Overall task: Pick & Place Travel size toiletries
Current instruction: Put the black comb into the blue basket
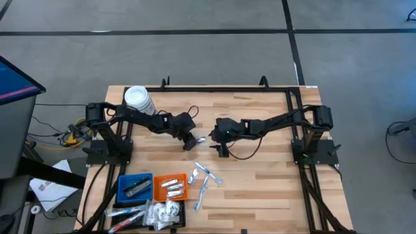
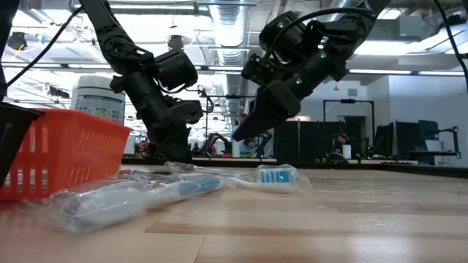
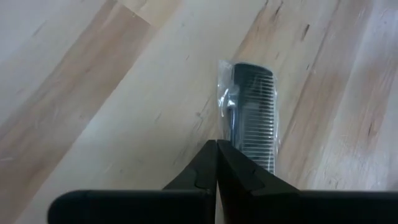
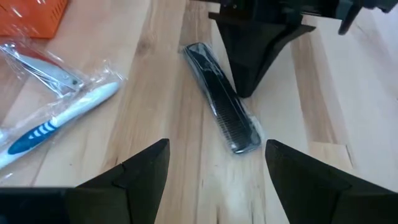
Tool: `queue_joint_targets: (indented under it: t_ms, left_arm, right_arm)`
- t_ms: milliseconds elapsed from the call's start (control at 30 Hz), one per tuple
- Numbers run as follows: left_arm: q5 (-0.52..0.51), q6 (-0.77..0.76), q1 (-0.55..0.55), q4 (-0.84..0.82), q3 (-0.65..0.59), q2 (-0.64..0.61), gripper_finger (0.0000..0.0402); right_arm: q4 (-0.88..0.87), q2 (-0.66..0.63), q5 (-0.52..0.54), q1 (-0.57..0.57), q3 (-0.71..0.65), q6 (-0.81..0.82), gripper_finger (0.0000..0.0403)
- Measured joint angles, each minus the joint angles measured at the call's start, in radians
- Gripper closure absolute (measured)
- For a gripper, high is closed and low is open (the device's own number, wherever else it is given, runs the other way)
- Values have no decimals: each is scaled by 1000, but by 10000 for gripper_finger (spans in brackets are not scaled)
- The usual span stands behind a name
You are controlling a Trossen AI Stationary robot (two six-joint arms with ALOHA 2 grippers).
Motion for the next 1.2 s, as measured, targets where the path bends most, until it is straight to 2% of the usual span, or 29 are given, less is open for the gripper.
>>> queue_joint_targets:
  t_ms: [267, 433, 633, 1200]
  left_arm:
    - [-10, 3, 0, -2, 0, -6, 401]
    - [-54, 13, -9, 0, -2, -84, 401]
    - [-22, 9, -28, -10, -2, -117, 401]
    - [-23, -60, -29, -2, 3, 23, 401]
  right_arm:
    - [6, 0, 1, 23, 0, -11, 143]
    - [8, 0, 2, 31, 0, -11, 143]
    - [19, 0, 2, 31, 0, -10, 143]
    - [75, 0, 1, 33, 0, -8, 143]
